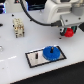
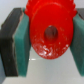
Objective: Insert the blue gear onto the right peg, followed by the red gear
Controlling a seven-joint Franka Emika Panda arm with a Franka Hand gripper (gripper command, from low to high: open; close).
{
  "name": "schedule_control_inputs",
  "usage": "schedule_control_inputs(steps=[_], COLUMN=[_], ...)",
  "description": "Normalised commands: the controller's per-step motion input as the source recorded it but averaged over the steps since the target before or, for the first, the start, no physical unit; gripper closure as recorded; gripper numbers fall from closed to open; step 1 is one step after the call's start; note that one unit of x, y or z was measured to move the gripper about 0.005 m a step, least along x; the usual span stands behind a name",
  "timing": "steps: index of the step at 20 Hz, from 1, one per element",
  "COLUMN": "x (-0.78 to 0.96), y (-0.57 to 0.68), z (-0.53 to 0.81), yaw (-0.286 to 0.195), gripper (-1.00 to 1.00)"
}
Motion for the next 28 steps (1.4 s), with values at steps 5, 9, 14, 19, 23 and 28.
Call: schedule_control_inputs(steps=[5,9,14,19,23,28], x=[0.44,0.49,0.50,0.55,0.70,0.75], y=[-0.25,-0.35,-0.39,-0.36,-0.32,-0.29], z=[0.50,0.44,0.45,0.36,0.20,0.12], yaw=[0.000,0.000,0.000,0.000,0.000,0.000], gripper=[1.00,1.00,1.00,1.00,1.00,1.00])
